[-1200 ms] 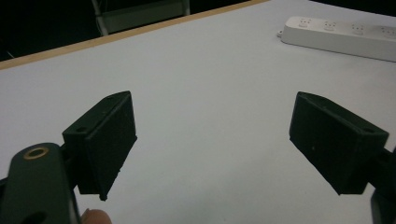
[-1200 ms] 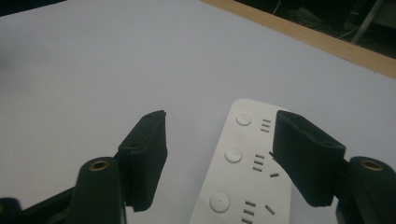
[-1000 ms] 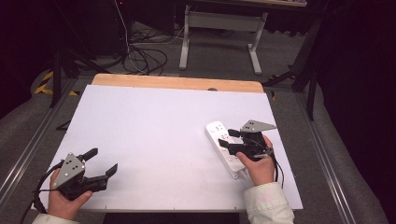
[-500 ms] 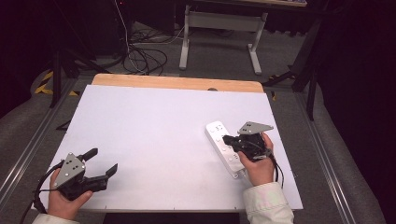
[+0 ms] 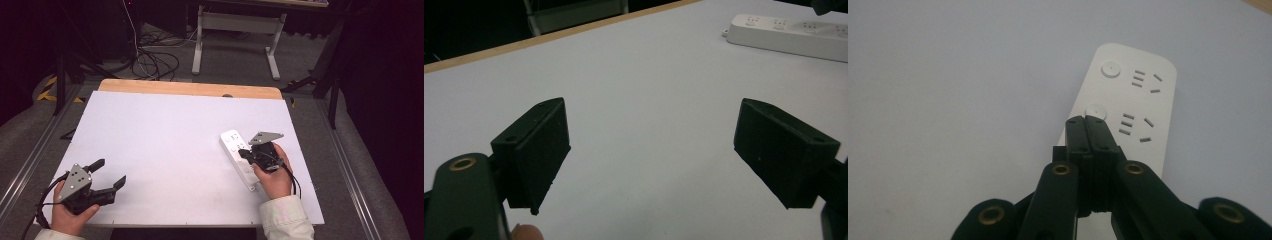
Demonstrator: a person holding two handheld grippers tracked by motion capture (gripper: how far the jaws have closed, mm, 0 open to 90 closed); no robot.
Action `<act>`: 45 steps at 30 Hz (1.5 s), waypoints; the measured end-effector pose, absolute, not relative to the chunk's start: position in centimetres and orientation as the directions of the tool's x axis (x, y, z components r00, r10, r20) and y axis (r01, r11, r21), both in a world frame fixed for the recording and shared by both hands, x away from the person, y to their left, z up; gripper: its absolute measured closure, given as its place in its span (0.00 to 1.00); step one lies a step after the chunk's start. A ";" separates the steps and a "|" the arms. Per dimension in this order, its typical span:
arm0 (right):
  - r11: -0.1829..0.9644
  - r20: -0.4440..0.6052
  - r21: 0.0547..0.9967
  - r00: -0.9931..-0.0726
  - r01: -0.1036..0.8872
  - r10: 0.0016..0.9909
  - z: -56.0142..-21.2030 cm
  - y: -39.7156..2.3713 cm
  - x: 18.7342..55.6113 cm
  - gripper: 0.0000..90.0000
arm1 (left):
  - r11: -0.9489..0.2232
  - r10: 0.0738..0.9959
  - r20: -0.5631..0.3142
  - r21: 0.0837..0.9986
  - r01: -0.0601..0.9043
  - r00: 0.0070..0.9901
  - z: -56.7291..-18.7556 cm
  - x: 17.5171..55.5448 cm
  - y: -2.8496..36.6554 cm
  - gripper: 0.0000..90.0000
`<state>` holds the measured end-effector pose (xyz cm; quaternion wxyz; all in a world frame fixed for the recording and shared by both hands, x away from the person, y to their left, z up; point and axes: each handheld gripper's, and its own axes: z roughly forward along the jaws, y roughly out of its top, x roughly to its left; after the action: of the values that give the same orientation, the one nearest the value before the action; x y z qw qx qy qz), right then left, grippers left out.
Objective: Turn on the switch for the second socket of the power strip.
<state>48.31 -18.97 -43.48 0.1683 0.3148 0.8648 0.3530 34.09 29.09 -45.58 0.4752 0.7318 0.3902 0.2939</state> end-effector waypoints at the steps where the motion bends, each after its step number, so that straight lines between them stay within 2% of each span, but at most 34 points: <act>1: 0.557 -0.069 0.711 -0.745 0.430 0.663 -43.6 -18.9 48.4 1.00 | -0.244 0.850 0.059 0.925 0.292 0.523 -45.6 34.1 29.1 0.17; 18: 0.600 -0.085 0.656 -0.746 0.457 0.661 -44.5 -18.2 48.6 1.00 | -0.247 0.853 0.059 0.921 0.301 0.518 -45.7 34.2 29.1 0.17; 45: 0.612 -0.104 0.640 -0.736 0.464 0.668 -44.8 -17.7 48.4 1.00 | -0.243 0.854 0.053 0.920 0.307 0.517 -45.7 34.2 29.0 0.17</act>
<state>48.44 -17.74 -44.83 0.1690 0.3212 0.8816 0.3016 34.15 29.02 -45.69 0.4708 0.7327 0.3964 0.2906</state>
